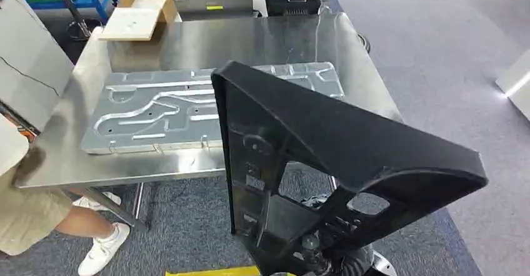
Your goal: Take the parts from the cabinet and place them on the table.
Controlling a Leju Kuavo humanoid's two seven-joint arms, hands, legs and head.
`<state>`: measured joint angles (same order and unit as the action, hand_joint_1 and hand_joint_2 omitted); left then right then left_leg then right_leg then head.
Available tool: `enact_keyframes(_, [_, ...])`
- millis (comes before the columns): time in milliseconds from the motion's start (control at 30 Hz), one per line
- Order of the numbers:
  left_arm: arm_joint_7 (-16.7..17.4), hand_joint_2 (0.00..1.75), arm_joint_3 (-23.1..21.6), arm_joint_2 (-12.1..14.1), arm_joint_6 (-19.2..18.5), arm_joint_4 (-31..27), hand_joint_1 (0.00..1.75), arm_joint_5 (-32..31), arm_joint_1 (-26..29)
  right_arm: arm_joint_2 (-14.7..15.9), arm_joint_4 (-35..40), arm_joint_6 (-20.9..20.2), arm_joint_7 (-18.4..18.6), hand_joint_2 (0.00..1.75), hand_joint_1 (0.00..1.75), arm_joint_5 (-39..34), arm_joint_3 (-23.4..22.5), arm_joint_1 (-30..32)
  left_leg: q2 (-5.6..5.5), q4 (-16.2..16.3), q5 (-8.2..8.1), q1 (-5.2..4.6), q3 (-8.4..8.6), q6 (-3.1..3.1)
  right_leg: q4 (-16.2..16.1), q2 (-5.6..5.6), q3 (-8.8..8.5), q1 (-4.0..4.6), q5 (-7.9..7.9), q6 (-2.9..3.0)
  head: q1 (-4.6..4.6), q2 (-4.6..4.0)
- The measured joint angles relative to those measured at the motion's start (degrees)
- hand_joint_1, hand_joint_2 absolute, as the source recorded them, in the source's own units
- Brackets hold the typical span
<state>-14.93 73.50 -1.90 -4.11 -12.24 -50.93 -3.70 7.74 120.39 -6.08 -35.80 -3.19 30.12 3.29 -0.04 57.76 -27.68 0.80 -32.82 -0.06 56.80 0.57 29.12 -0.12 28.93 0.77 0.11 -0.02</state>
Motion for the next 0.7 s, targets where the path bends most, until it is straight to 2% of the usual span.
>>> enact_keyframes(33, [-0.02,0.00,0.00,0.00,0.00,0.00,0.00,0.00,0.21,0.00,0.09,0.00,0.00,1.75,1.75,0.02,0.00,0.05,-0.09,-0.32,1.22,-0.03,0.17,0.58,0.16,-0.02,-0.42,0.02,0.05,-0.40,0.02,0.00])
enact_keyframes(67, [-0.02,0.00,0.02,0.00,0.00,0.00,0.00,-0.02,0.37,0.02,0.13,-0.02,-0.02,1.75,1.75,0.07,0.00,0.09,-0.04,-0.34,1.08,0.13,0.21,1.01,0.50,-0.01,-0.42,0.15,-0.10,-0.71,0.04,0.00])
enact_keyframes(133, [-0.11,0.00,0.02,-0.04,0.00,0.00,0.00,0.00,0.24,0.02,0.26,0.04,-0.11,1.75,1.75,0.07,0.00,0.08,-0.10,-0.70,1.15,0.37,1.33,1.60,2.04,-0.15,-0.21,-0.20,0.91,-1.36,0.04,0.00])
enact_keyframes(167, [-0.11,0.00,0.02,-0.04,0.00,0.00,0.00,0.00,0.13,0.02,0.35,0.04,-0.15,1.75,1.75,0.09,0.00,-0.02,-0.11,-0.70,1.01,0.37,1.51,1.95,4.79,-0.26,1.29,-0.22,2.40,-1.52,0.04,0.00])
enact_keyframes(233, [-0.13,0.00,0.04,-0.02,0.02,0.00,0.00,0.00,0.12,0.02,0.42,0.07,-0.13,1.75,1.75,0.17,0.00,0.08,-0.11,-0.67,0.61,0.29,1.69,2.37,13.78,-0.26,6.95,-0.35,6.24,-1.81,0.02,0.02])
enact_keyframes(267, [-0.13,0.00,0.04,-0.02,0.02,0.00,0.00,0.00,0.15,0.02,0.42,0.15,-0.13,1.75,1.75,0.43,0.00,0.16,-0.11,-0.65,0.33,0.28,1.87,2.41,17.45,-0.26,9.66,-0.40,7.55,-1.86,0.02,0.00])
enact_keyframes(300, [-0.13,0.00,0.07,-0.02,0.02,0.00,0.00,0.00,0.15,0.07,0.42,0.42,-0.04,1.75,1.75,0.94,0.00,0.25,-0.14,-0.65,0.04,0.28,2.21,2.33,18.70,-0.26,11.14,-0.44,7.46,-1.84,0.02,0.00])
enact_keyframes(333, [-0.13,0.00,0.07,-0.02,0.02,0.00,0.00,0.02,0.19,0.09,0.42,0.90,-0.02,1.75,1.75,1.69,0.00,0.27,-0.22,-0.65,-0.35,0.28,2.78,2.23,17.57,-0.26,11.35,-0.49,6.08,-1.79,0.02,0.00])
enact_keyframes(367, [-0.13,0.00,0.09,-0.04,0.02,0.00,0.00,0.02,0.26,0.20,0.42,1.63,0.00,1.75,1.75,2.47,-0.02,0.25,-0.31,-0.68,-0.84,0.29,3.56,2.12,14.13,-0.27,10.38,-0.51,3.37,-1.75,0.02,0.02])
enact_keyframes(400, [-0.13,0.00,0.09,-0.04,-0.02,0.00,0.00,-0.02,0.24,0.41,0.42,2.40,0.19,1.75,1.75,2.65,-0.22,0.11,-0.39,-0.70,-1.34,0.28,4.46,2.01,9.11,-0.27,8.52,-0.48,-0.29,-1.51,0.04,0.00])
enact_keyframes(433, [-0.13,0.00,0.07,-0.04,-0.19,0.00,0.00,-0.26,0.22,1.00,0.33,2.73,0.67,1.75,1.75,2.06,-0.83,-0.56,-0.42,-0.88,-1.71,0.33,4.71,1.82,3.79,-0.30,6.76,-0.10,-4.36,-0.73,0.04,0.00])
enact_keyframes(467, [-0.13,0.00,0.07,-0.35,-0.48,0.02,0.00,-0.72,0.11,1.80,0.04,2.69,1.25,1.75,1.75,1.20,-1.86,-1.92,-0.46,-0.72,-1.93,0.29,5.41,1.56,2.00,-0.22,6.79,0.45,-4.78,0.00,0.00,0.00])
enact_keyframes(500, [-0.13,0.00,0.02,-0.37,-0.63,0.02,0.00,-1.07,-0.08,2.55,-0.63,2.28,2.40,1.75,1.75,0.03,-3.83,-4.09,-0.68,-0.97,-2.19,0.36,4.85,1.10,2.22,-0.14,7.12,0.78,-1.87,0.29,0.24,0.00])
enact_keyframes(533, [-0.11,0.00,-0.07,-0.37,-0.88,0.02,0.00,-1.40,-0.26,3.26,-1.25,1.53,4.03,1.75,1.75,-0.40,-6.17,-6.52,-0.39,-1.25,-2.37,0.35,4.75,0.73,1.75,0.11,6.87,0.80,-3.06,0.58,0.20,0.00])
enact_keyframes(567, [-0.20,0.00,-0.11,-0.35,-1.09,0.00,0.00,-1.73,-0.38,3.94,-2.41,0.78,6.30,1.75,1.75,-0.06,-9.15,-9.73,-0.26,0.01,-1.08,-0.03,5.15,0.24,0.74,0.39,6.55,0.79,-4.26,1.01,0.17,0.00])
enact_keyframes(600, [-0.26,0.00,-0.11,-0.29,-1.27,0.00,0.00,-2.05,-0.50,4.52,-3.94,0.44,8.33,1.75,1.75,0.97,-11.61,-12.78,-0.26,-0.10,-0.94,-0.16,5.55,-0.16,0.40,0.36,5.85,0.26,-4.95,1.47,0.22,0.00])
enact_keyframes(633, [-0.26,0.00,-0.15,-0.28,-1.49,0.02,0.00,-2.34,-0.72,5.07,-6.00,0.53,10.39,1.75,1.75,2.61,-13.87,-16.04,-0.25,0.47,-2.35,-0.04,5.63,-0.04,-0.08,0.11,5.28,-0.12,-5.58,1.15,0.20,0.00])
enact_keyframes(667, [-0.26,0.00,-0.24,-0.28,-1.77,0.02,0.00,-2.81,-1.05,5.55,-8.54,0.92,12.14,1.75,1.75,5.02,-15.68,-19.63,-0.27,2.39,-4.04,-0.04,4.61,-0.21,-0.10,0.14,5.23,-0.17,-5.62,1.37,0.15,0.00])
enact_keyframes(700, [-0.20,0.00,-0.35,-0.28,-1.77,0.02,0.00,-3.06,-1.39,5.77,-10.90,1.33,13.23,1.75,1.75,7.40,-16.97,-22.39,-0.26,5.78,-6.19,0.09,2.64,-0.54,-0.03,0.13,5.41,-0.16,-5.61,1.38,0.09,0.00])
